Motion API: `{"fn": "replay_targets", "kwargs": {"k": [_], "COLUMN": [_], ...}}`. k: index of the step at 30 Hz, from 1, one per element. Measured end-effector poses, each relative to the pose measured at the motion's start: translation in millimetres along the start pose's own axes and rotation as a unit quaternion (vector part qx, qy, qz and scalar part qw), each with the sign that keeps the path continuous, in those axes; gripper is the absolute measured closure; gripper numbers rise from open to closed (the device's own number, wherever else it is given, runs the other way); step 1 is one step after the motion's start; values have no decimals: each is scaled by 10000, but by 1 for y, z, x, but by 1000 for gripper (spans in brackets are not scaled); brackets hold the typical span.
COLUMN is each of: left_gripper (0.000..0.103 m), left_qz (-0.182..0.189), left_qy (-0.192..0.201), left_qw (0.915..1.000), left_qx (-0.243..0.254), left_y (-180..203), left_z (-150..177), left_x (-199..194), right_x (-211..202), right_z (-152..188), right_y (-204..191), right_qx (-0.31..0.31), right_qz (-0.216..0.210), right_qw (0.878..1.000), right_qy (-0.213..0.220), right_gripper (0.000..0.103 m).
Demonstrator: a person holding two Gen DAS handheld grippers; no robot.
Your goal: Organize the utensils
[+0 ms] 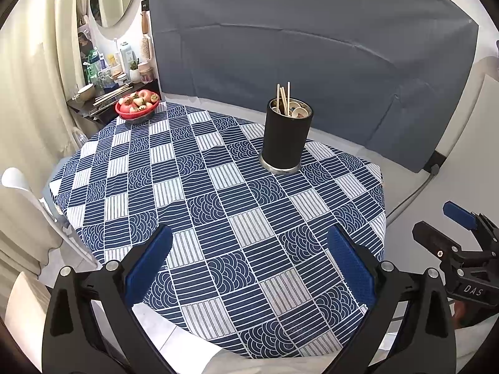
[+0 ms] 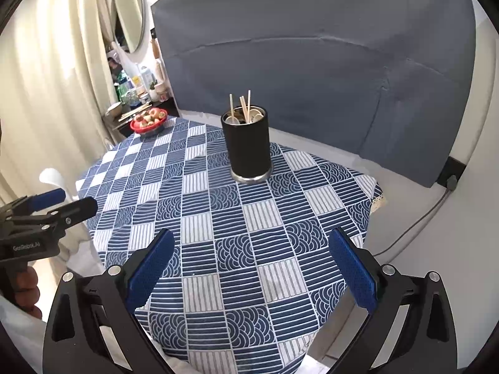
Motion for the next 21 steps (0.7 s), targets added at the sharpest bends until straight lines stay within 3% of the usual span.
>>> {"fn": "replay_targets", "kwargs": {"k": [21], "left_gripper": [6], "left_qz": [80], "left_qy": [-111], "left_qw": [9999], "left_qx": [45], "left_y": [-5], "left_z": [-3], "left_x": [3], "right_x": [-4], "right_z": [-3], "right_y": [-7], "right_qx": [-316], "right_qz": [99], "right_qw": [9995], "right_qy": [5], "right_gripper": [8]}}
Point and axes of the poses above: each gripper's, at about its wrist camera, not at the fingertips, and x roughly the way its jaws point, y to its right, z to its underside, the point moved 2 cm from there along x, roughly the way its jaws point, and after that the axes turned 1 degree about z, right-handed, at the moved point
